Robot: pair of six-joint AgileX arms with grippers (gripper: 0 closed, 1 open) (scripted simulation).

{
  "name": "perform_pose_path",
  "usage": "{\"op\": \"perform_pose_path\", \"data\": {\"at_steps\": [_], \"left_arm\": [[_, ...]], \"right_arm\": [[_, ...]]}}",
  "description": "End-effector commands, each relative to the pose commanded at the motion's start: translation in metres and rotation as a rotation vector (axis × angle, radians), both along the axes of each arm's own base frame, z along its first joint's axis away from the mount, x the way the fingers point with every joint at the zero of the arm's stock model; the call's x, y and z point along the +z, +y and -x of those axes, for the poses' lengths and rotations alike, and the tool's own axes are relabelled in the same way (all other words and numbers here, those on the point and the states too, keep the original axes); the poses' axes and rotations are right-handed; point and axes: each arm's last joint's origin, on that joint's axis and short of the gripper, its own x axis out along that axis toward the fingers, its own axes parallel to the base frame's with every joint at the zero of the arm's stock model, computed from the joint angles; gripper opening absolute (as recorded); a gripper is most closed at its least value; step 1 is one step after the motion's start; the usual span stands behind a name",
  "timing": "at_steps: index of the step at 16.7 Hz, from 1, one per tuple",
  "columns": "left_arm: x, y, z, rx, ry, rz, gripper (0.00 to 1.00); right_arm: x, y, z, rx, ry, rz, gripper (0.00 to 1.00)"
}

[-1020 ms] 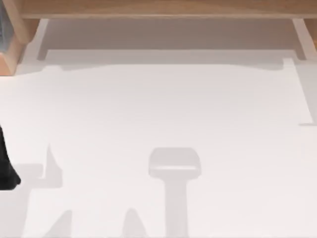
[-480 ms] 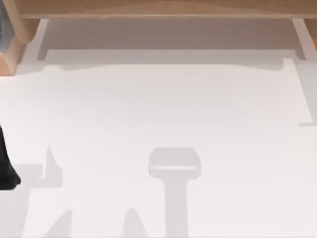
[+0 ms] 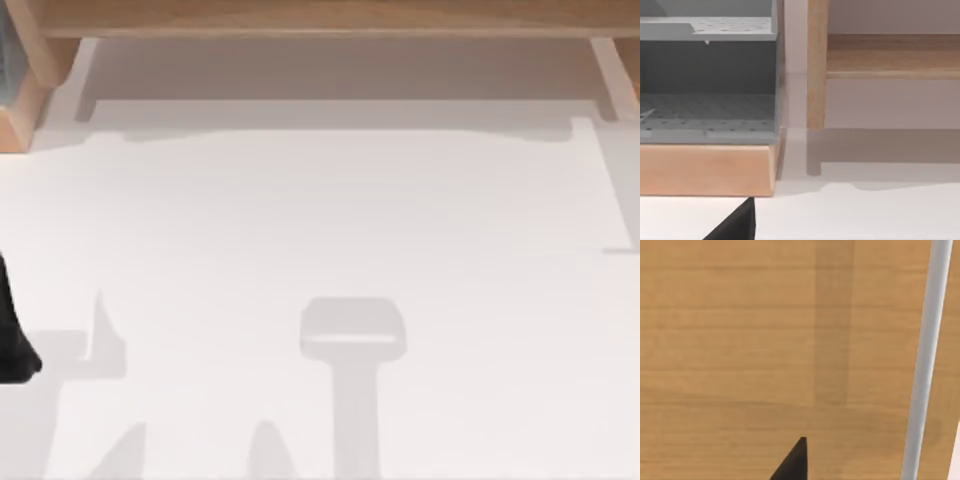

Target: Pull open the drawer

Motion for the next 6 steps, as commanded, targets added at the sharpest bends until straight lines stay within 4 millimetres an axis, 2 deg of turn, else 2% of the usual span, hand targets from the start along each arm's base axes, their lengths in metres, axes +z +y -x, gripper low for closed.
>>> {"op": "perform_pose_path", "data": {"at_steps": [6], "left_arm": [[0.0000, 0.0000, 0.0000, 0.000, 0.000, 0.000, 1.00]], "right_arm": [[0.0000, 0.0000, 0.0000, 0.000, 0.000, 0.000, 1.00]]}}
